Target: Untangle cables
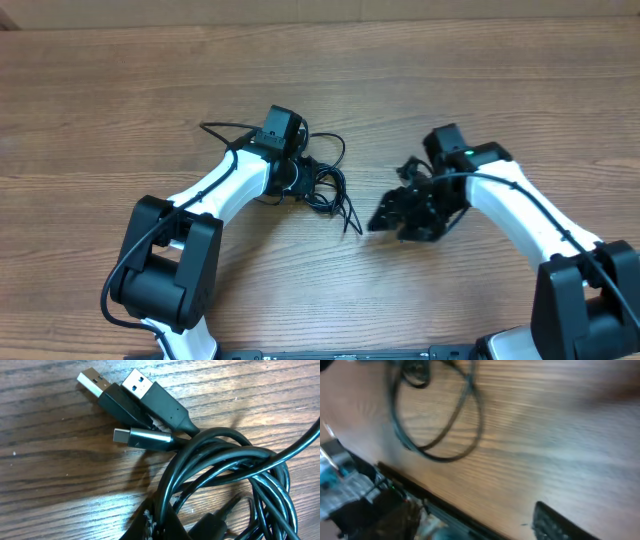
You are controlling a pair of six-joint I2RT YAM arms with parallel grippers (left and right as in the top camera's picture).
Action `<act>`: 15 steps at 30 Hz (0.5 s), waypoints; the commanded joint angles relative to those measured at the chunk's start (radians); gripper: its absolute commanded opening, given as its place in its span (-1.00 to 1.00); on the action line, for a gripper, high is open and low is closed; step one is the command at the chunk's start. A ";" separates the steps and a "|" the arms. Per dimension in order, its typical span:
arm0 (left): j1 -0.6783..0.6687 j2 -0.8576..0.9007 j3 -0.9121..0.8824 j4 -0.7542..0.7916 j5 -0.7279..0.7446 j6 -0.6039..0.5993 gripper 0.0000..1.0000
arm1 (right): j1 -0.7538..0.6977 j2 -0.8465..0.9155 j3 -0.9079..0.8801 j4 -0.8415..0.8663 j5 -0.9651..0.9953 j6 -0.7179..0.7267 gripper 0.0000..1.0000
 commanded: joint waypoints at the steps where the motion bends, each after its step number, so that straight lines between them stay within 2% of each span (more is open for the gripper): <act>1: 0.006 0.011 0.020 -0.002 -0.016 -0.014 -0.92 | 0.068 -0.023 0.001 0.066 -0.002 -0.043 0.59; 4: 0.006 0.012 0.020 -0.002 -0.016 -0.014 -0.92 | 0.131 -0.023 0.000 0.148 0.076 -0.042 0.77; 6: 0.006 0.012 0.020 -0.002 -0.016 -0.014 -0.92 | 0.175 -0.023 0.000 0.192 0.165 -0.040 0.80; 12: 0.006 0.012 0.020 -0.004 -0.014 -0.026 -0.92 | 0.291 -0.015 0.000 0.269 0.338 -0.026 0.78; 15: 0.006 0.012 0.020 0.001 -0.001 -0.032 -0.92 | 0.336 -0.001 -0.001 0.316 0.340 -0.026 0.66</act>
